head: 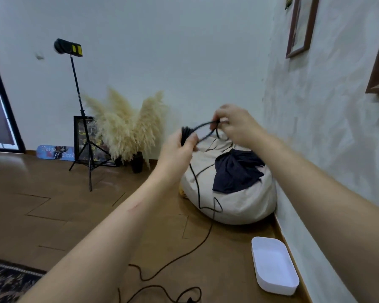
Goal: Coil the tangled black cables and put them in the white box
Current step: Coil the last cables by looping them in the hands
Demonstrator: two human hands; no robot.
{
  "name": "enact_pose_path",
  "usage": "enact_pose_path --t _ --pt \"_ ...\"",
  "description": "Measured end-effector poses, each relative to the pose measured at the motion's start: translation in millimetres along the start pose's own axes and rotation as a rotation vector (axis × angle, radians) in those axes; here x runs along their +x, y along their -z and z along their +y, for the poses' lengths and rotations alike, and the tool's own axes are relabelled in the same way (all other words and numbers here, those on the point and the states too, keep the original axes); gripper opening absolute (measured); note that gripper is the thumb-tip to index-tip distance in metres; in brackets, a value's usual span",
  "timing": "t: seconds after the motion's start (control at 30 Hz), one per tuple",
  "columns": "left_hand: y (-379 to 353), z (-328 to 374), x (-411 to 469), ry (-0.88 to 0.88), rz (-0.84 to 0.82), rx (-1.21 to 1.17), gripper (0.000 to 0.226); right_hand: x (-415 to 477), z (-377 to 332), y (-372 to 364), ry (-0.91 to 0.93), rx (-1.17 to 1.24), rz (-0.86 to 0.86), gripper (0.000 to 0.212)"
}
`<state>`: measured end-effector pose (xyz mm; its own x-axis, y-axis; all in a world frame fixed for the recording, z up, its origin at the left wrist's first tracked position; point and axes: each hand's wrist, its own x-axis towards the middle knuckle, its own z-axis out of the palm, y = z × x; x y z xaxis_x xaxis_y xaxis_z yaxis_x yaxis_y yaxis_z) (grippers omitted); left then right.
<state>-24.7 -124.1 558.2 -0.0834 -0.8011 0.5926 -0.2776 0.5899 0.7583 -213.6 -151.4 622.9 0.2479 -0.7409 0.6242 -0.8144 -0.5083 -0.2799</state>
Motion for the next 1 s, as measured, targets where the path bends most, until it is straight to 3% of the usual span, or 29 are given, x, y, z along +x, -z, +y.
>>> enact_pose_path --t 0.13,0.37,0.5,0.7,0.87,1.0 --pt "-21.5 -62.6 -41.0 0.136 -0.062 0.151 0.026 -57.1 32.3 -63.5 -0.159 0.051 -0.198 0.031" --pt "-42.9 -107.5 -83.6 0.269 -0.122 0.174 0.030 -120.6 55.5 -128.0 -0.355 0.176 -0.244 0.006" --pt "-51.1 -112.1 -89.8 0.247 -0.159 0.172 0.029 -137.7 60.9 -152.9 -0.403 0.197 -0.207 0.025" --pt "-51.9 -117.3 -92.7 0.281 -0.143 0.122 0.024 -157.4 75.0 -153.8 -0.326 0.097 -0.231 0.025" --pt "-47.6 -113.5 -92.5 0.268 -0.092 0.079 0.027 -181.7 103.6 -138.8 -0.479 0.058 -0.272 0.050" --pt "-51.5 -107.3 -99.6 0.254 -0.136 0.099 0.028 -203.7 126.2 -126.5 -0.515 -0.049 -0.291 0.045"
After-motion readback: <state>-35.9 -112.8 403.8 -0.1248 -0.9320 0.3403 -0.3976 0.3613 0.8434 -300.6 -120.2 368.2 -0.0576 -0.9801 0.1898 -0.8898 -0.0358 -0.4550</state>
